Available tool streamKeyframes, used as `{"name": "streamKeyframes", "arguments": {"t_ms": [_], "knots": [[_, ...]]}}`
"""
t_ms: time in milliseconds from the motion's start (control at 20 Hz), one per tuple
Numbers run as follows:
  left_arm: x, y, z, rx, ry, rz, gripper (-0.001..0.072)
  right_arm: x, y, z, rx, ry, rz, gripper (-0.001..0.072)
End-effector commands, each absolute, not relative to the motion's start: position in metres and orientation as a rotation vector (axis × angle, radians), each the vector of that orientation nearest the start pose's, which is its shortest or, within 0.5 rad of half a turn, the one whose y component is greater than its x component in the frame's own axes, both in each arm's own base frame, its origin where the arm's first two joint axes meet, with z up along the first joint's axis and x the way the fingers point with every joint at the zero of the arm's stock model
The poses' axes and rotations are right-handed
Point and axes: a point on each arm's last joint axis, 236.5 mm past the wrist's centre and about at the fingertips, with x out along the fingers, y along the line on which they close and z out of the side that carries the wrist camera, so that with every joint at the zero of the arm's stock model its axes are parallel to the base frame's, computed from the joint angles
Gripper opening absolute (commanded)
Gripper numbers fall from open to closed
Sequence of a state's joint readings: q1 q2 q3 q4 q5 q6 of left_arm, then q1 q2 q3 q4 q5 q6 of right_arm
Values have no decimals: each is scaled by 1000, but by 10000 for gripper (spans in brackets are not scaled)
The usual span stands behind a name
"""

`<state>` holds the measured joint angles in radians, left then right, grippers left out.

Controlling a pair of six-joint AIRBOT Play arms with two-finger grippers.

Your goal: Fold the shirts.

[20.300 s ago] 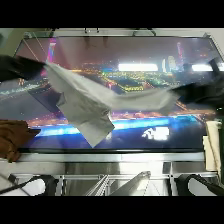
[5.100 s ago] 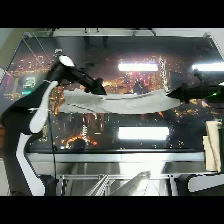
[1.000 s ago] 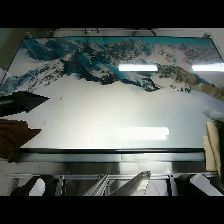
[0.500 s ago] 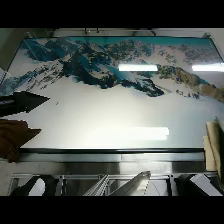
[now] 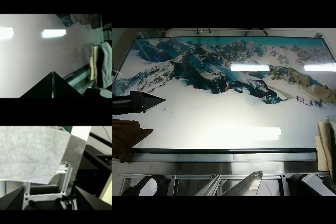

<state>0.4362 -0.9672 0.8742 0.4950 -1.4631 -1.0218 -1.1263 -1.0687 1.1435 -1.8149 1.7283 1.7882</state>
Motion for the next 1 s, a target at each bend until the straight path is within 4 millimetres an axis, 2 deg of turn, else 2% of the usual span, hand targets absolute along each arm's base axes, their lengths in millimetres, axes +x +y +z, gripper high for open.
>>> {"name": "streamKeyframes", "arguments": {"t_ms": [0, 50, 150, 250, 300, 350, 450, 550, 600, 650, 750, 800, 850, 950], "knots": [[317, -92, 152, -681, 808, -742, 10, 122, -244, 74, 886, 1340, -1056, 218], [319, -89, 157, -651, 784, -717, 10, 160, -239, 81, 864, 1265, -952, 31], [316, -87, 169, -607, 758, -691, 10, 238, -221, 104, 784, 1110, -742, 13], [305, -90, 175, -566, 759, -684, 11, 297, -184, 128, 675, 1006, -550, 13], [296, -94, 178, -551, 754, -696, 12, 321, -157, 138, 635, 971, -453, 12], [289, -97, 179, -541, 744, -696, 12, 344, -120, 149, 594, 938, -336, 12], [275, -104, 173, -533, 738, -695, 12, 367, -34, 165, 489, 912, -96, 13], [256, -111, 157, -558, 771, -677, 13, 363, 56, 166, 364, 941, 133, 12], [244, -116, 148, -561, 791, -691, 13, 349, 99, 159, 296, 976, 244, 12], [229, -124, 138, -571, 819, -709, 13, 325, 142, 146, 218, 1023, 362, 12], [206, -135, 118, -600, 860, -724, 13, 282, 205, 118, 129, 1067, 530, 12], [199, -138, 109, -619, 868, -714, 13, 263, 231, 100, 88, 1067, 601, 12], [194, -141, 101, -627, 868, -708, 13, 248, 248, 80, 51, 1068, 642, 12], [183, -146, 87, -633, 874, -708, 13, 239, 255, 50, 20, 1095, 633, 11]]}}
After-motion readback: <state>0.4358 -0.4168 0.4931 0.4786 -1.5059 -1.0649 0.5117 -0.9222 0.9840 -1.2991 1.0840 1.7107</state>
